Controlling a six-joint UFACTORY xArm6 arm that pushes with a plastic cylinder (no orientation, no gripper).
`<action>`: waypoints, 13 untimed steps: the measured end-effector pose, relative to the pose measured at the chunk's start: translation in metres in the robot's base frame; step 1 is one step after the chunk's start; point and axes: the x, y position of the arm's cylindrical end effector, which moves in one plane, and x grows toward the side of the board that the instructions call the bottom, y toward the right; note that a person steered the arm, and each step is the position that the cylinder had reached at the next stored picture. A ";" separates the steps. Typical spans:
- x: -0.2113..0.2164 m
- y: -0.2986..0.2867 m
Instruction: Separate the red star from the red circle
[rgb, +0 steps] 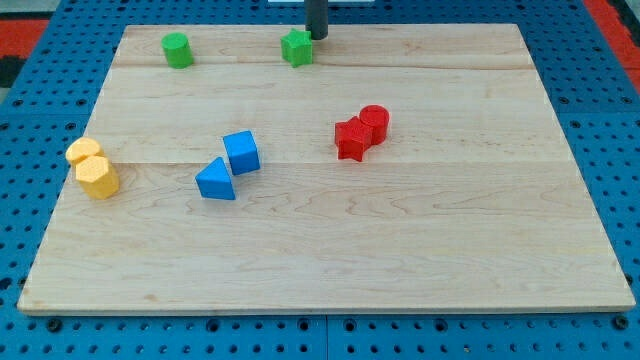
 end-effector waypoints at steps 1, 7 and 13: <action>0.007 0.000; 0.181 0.152; 0.211 0.084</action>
